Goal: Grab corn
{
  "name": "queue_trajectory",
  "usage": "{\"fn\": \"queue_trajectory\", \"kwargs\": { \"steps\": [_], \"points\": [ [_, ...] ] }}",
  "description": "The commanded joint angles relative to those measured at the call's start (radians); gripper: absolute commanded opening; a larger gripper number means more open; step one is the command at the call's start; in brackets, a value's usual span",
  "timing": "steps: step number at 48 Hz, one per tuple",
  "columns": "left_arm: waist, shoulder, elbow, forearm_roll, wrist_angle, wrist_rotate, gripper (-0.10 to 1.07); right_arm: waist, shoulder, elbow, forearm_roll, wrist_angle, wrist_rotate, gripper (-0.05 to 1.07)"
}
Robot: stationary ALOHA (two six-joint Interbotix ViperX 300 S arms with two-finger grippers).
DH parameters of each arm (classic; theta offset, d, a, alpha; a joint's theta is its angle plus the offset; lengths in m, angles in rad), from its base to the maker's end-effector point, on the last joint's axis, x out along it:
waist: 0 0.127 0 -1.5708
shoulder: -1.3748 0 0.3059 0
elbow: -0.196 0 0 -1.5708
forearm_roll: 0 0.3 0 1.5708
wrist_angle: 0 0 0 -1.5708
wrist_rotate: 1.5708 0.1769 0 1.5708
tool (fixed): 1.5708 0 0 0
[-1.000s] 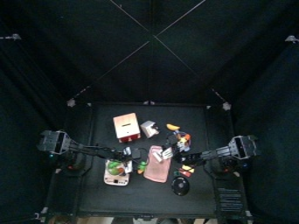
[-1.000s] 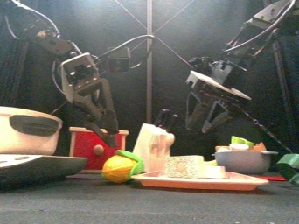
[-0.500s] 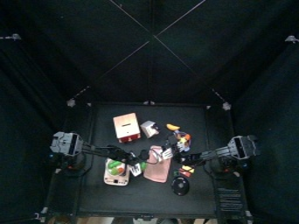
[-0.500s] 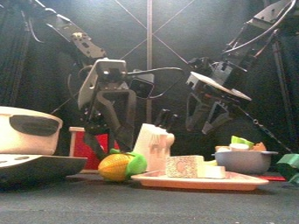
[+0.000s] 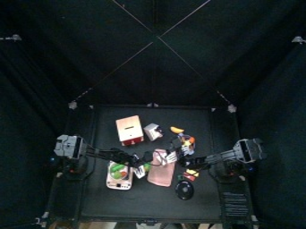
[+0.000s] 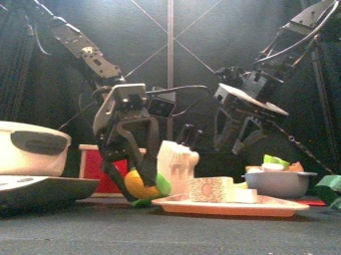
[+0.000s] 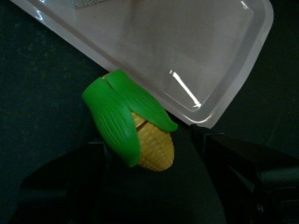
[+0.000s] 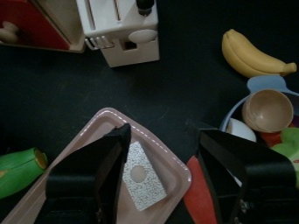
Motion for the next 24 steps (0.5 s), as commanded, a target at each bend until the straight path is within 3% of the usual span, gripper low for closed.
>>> {"fn": "queue_trajectory", "kwargs": {
  "steps": [1,11,24],
  "points": [
    [0.015,-0.011,-0.011,0.009,-0.009,0.000,0.83,-0.002,-0.018,-0.009,-0.003,0.003,0.003,0.87],
    [0.032,-0.021,-0.006,0.011,-0.005,0.000,0.65,-0.002,-0.018,-0.009,-0.003,0.003,0.003,0.87],
    [0.031,-0.129,0.035,0.060,0.012,0.006,0.63,-0.002,-0.018,-0.011,-0.003,0.003,0.002,0.87]
  ]
}}
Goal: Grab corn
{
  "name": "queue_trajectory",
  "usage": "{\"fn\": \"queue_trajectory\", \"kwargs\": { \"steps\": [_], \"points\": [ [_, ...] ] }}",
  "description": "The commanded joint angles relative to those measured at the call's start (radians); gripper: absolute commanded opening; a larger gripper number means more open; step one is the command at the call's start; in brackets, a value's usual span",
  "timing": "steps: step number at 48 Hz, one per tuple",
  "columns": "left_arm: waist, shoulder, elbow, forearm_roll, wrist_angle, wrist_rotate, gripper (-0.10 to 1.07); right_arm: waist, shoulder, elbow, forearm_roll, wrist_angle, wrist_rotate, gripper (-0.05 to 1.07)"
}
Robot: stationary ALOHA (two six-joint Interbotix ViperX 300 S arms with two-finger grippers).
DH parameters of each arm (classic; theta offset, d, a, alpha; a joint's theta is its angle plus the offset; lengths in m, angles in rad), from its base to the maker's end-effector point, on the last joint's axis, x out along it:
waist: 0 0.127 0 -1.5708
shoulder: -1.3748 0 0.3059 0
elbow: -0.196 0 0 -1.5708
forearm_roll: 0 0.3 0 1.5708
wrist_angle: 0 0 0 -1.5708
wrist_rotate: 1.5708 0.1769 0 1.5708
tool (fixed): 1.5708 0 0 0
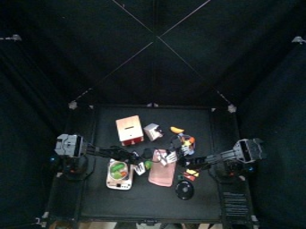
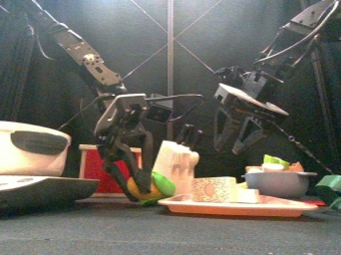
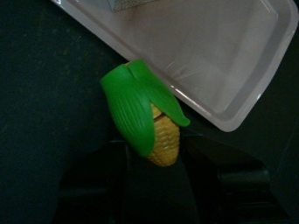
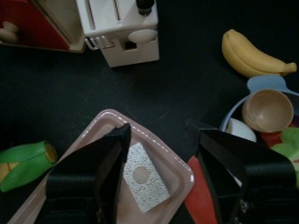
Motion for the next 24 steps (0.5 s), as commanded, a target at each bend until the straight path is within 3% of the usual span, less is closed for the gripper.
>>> {"fn": "queue_trajectory", "kwargs": {
  "steps": [1,15,24],
  "points": [
    [0.002,-0.071,0.002,0.028,0.005,0.005,0.63,0.000,-0.018,-0.011,-0.003,0.003,0.002,0.87],
    [0.000,-0.144,0.044,0.107,-0.012,0.006,0.63,0.002,-0.020,-0.012,-0.008,-0.002,-0.002,0.87],
    [0.003,-0.178,0.052,0.138,-0.115,0.005,0.63,0.026,-0.057,-0.012,-0.064,-0.018,-0.003,0.87]
  ]
}}
